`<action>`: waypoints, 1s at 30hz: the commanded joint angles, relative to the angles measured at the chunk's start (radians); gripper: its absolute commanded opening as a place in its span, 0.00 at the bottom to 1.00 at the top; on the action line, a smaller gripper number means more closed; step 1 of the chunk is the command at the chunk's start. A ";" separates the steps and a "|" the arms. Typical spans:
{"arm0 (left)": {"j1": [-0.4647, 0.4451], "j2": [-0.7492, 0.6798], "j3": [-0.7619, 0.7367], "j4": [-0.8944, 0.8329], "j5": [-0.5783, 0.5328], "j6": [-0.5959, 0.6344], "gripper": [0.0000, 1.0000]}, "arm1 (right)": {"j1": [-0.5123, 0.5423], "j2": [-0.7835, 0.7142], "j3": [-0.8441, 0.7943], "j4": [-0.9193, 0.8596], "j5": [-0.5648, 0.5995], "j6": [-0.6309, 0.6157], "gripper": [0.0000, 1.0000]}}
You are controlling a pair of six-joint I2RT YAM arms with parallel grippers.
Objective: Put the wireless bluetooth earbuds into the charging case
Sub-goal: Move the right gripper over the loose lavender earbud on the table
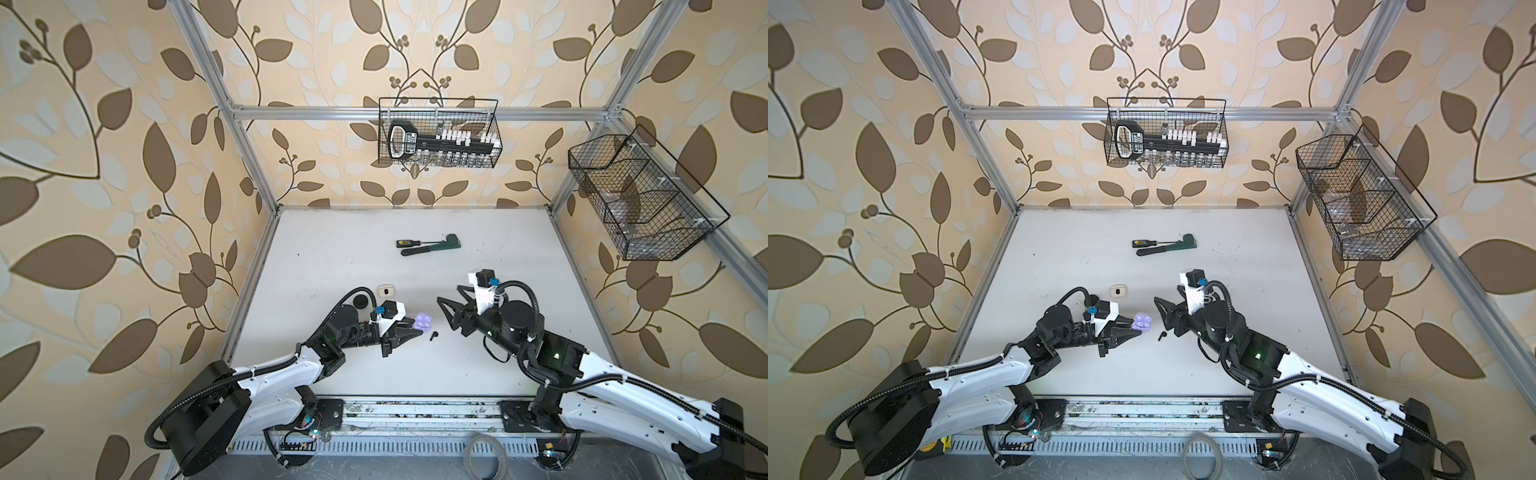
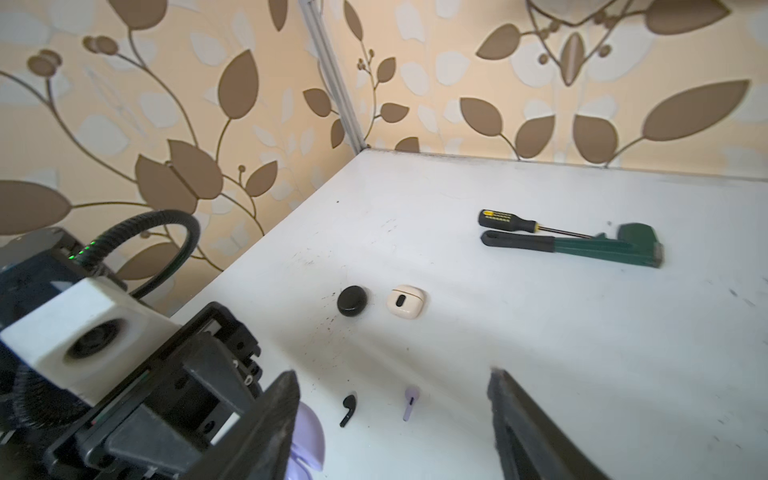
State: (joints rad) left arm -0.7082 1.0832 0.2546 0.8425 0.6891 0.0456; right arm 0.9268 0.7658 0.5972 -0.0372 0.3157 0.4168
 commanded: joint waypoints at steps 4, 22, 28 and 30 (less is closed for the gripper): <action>-0.009 0.005 0.001 0.078 0.034 -0.009 0.00 | -0.043 -0.085 0.056 -0.444 0.181 0.249 0.76; -0.008 -0.042 -0.023 0.072 -0.010 -0.010 0.00 | -0.189 0.075 -0.028 -0.602 0.093 0.293 0.73; -0.008 -0.036 -0.018 0.065 -0.008 -0.006 0.00 | -0.272 0.048 -0.074 -0.533 0.001 0.265 0.74; -0.008 -0.037 -0.018 0.069 -0.010 -0.008 0.00 | -0.296 0.061 -0.089 -0.501 -0.038 0.255 0.74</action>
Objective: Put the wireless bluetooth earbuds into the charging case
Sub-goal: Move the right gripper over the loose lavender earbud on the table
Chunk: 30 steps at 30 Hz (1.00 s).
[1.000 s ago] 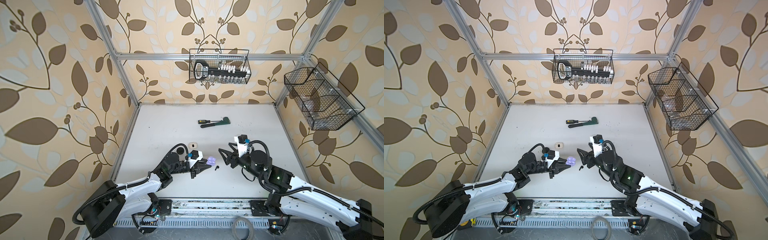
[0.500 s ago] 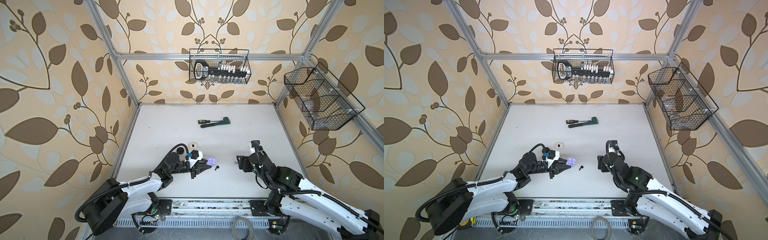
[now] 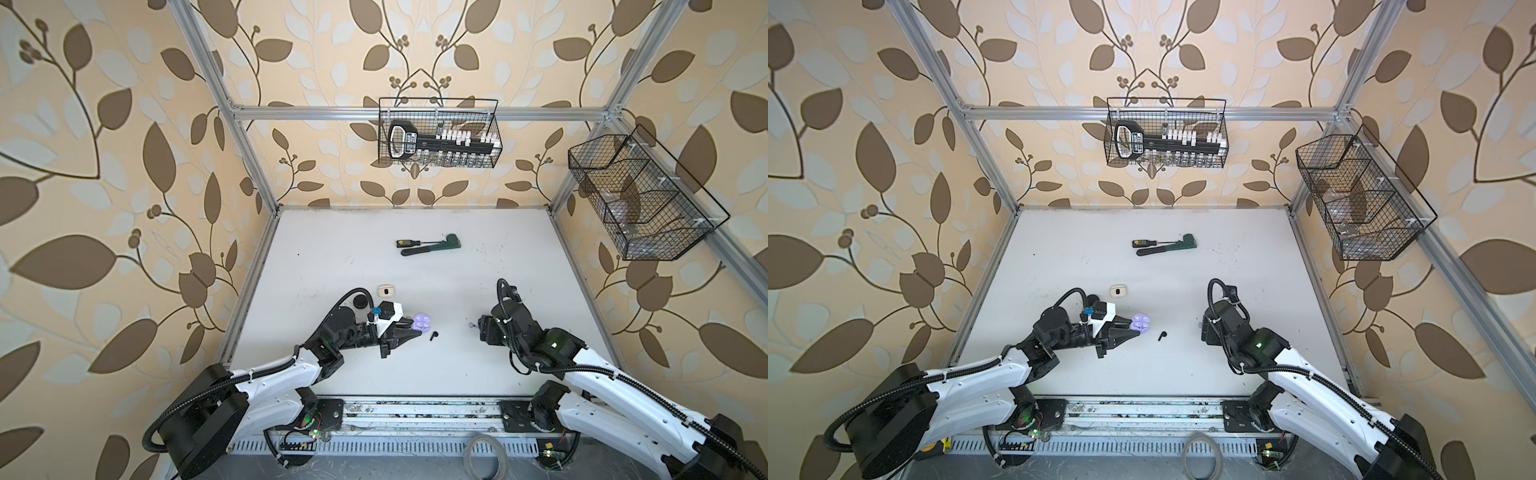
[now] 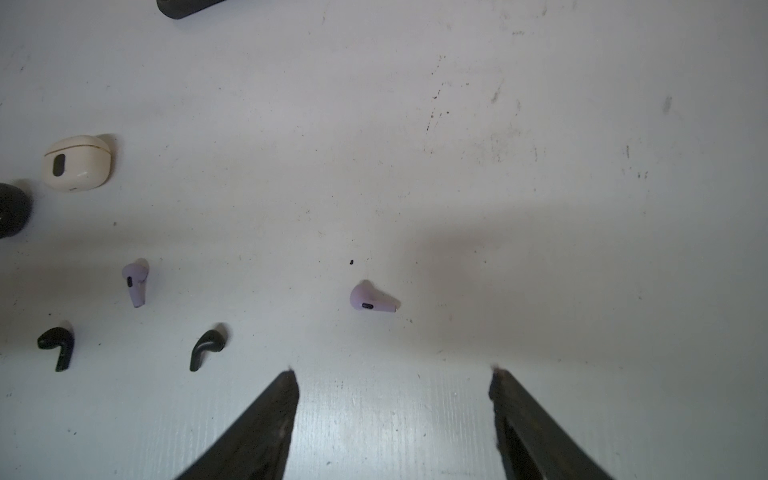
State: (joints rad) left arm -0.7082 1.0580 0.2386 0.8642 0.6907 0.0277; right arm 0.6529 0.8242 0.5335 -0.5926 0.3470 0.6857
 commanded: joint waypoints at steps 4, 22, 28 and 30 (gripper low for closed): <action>-0.008 -0.016 -0.002 0.046 -0.014 0.011 0.00 | -0.050 0.078 -0.035 0.099 -0.121 -0.027 0.74; -0.008 -0.013 0.010 0.025 -0.014 0.026 0.00 | -0.111 0.439 0.015 0.263 -0.163 -0.098 0.74; -0.008 -0.021 0.012 0.018 -0.014 0.029 0.00 | -0.113 0.494 0.029 0.295 -0.195 -0.102 0.73; -0.008 -0.027 0.010 0.016 -0.016 0.032 0.00 | -0.113 0.511 0.032 0.302 -0.206 -0.103 0.71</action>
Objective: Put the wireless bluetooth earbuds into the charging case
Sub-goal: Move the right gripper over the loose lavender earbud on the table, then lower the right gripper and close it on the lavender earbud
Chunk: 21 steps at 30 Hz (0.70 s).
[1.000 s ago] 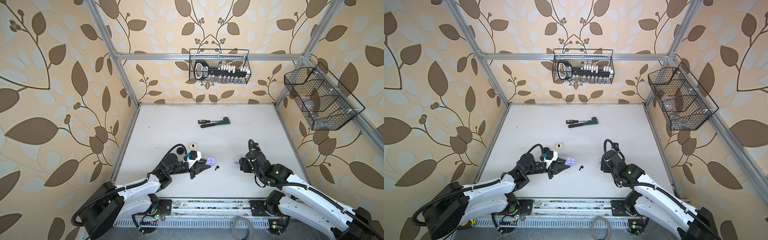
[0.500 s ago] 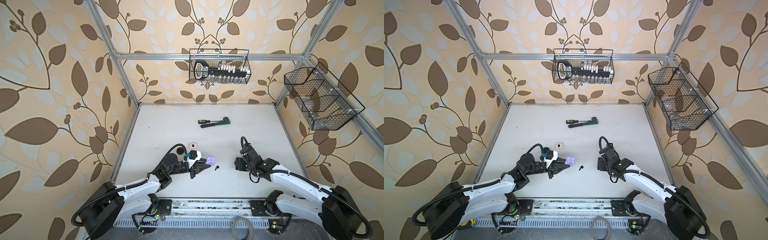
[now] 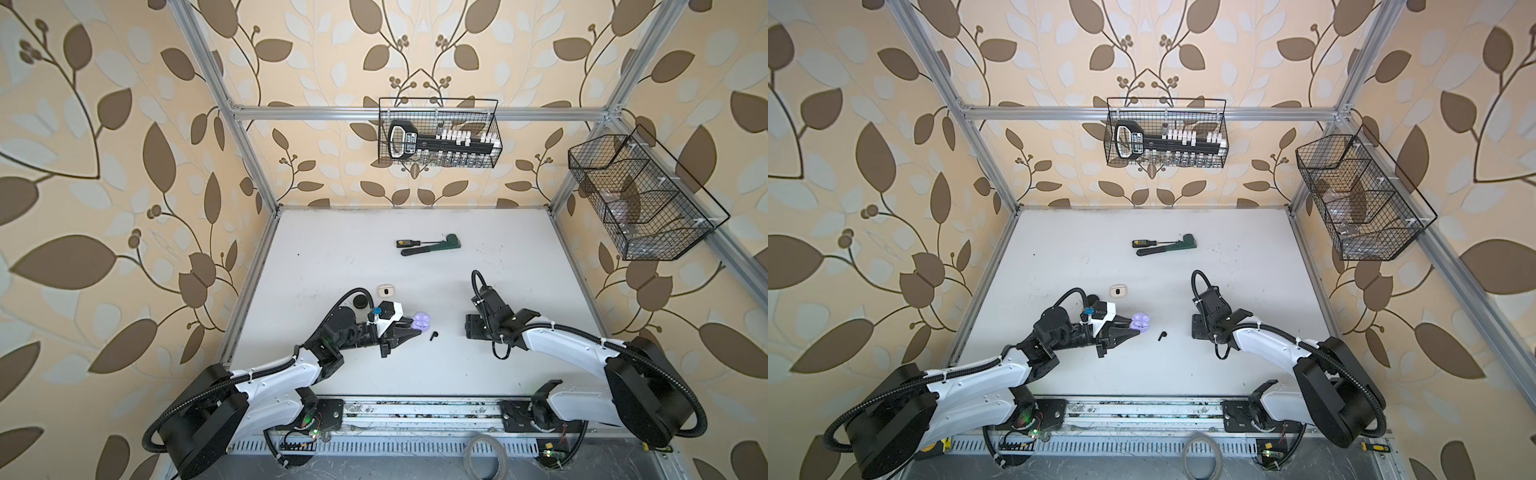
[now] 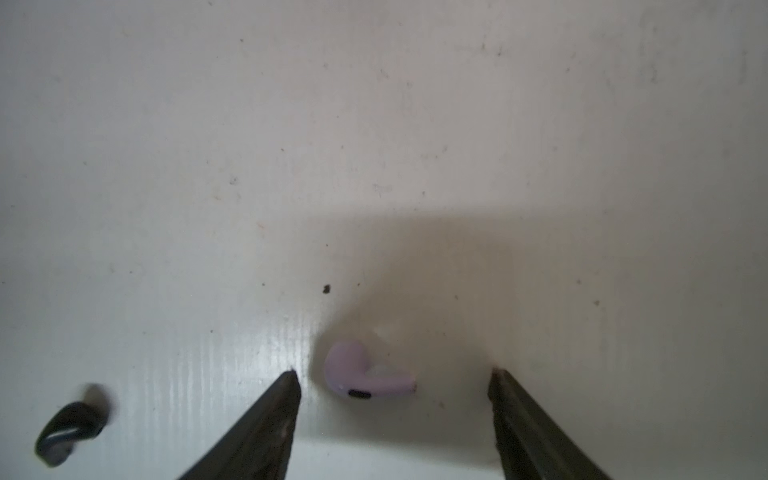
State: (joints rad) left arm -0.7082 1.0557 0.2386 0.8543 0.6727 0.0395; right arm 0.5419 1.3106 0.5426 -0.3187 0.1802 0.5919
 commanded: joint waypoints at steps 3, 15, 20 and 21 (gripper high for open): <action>-0.008 -0.026 0.011 0.026 0.002 0.021 0.00 | 0.005 0.038 0.024 0.039 -0.064 -0.010 0.68; -0.008 -0.044 0.007 0.020 0.004 0.020 0.00 | 0.076 -0.004 0.020 0.002 -0.038 0.011 0.55; -0.008 -0.057 0.005 0.012 0.001 0.025 0.00 | 0.093 -0.010 0.017 0.000 -0.027 0.026 0.49; -0.008 -0.059 0.005 0.012 0.001 0.024 0.00 | 0.097 -0.014 0.019 -0.001 -0.027 0.026 0.48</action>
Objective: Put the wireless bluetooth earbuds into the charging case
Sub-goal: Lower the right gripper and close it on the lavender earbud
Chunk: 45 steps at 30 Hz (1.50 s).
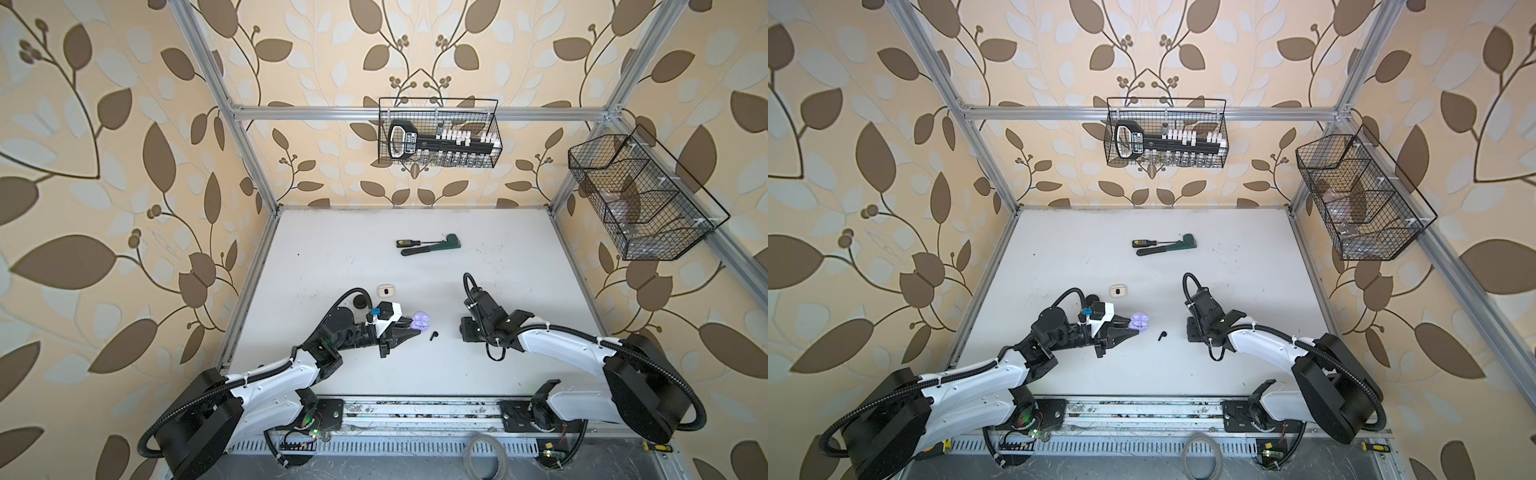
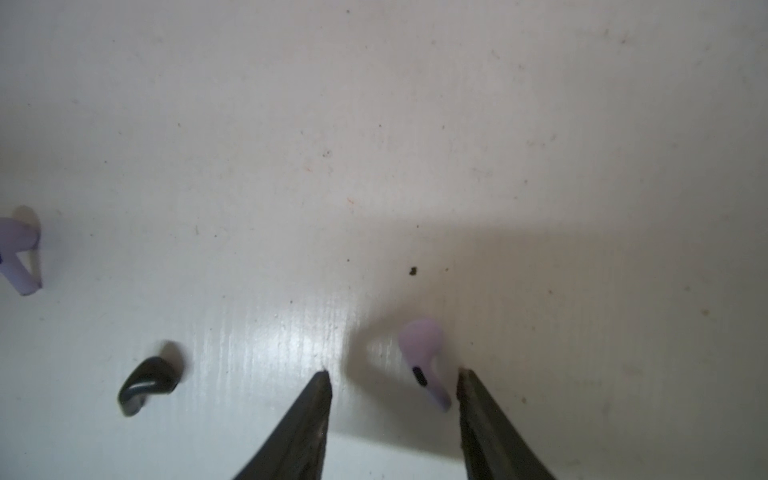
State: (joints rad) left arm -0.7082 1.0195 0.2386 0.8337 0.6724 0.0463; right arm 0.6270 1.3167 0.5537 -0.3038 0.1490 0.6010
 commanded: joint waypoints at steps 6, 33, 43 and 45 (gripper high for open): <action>-0.009 -0.023 0.005 0.033 0.000 0.018 0.00 | 0.016 -0.050 0.020 -0.056 0.047 0.028 0.46; -0.008 -0.004 0.010 0.036 0.001 0.027 0.00 | 0.023 0.144 0.137 -0.109 0.159 0.006 0.43; -0.008 -0.012 0.008 0.030 0.001 0.030 0.00 | 0.004 0.137 0.115 -0.099 0.151 0.008 0.32; -0.008 -0.012 0.007 0.030 0.001 0.030 0.00 | -0.001 0.136 0.111 -0.094 0.146 0.005 0.31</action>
State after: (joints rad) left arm -0.7082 1.0172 0.2386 0.8330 0.6720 0.0532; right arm 0.6331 1.4544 0.6754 -0.4030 0.2981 0.6052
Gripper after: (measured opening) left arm 0.214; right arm 0.312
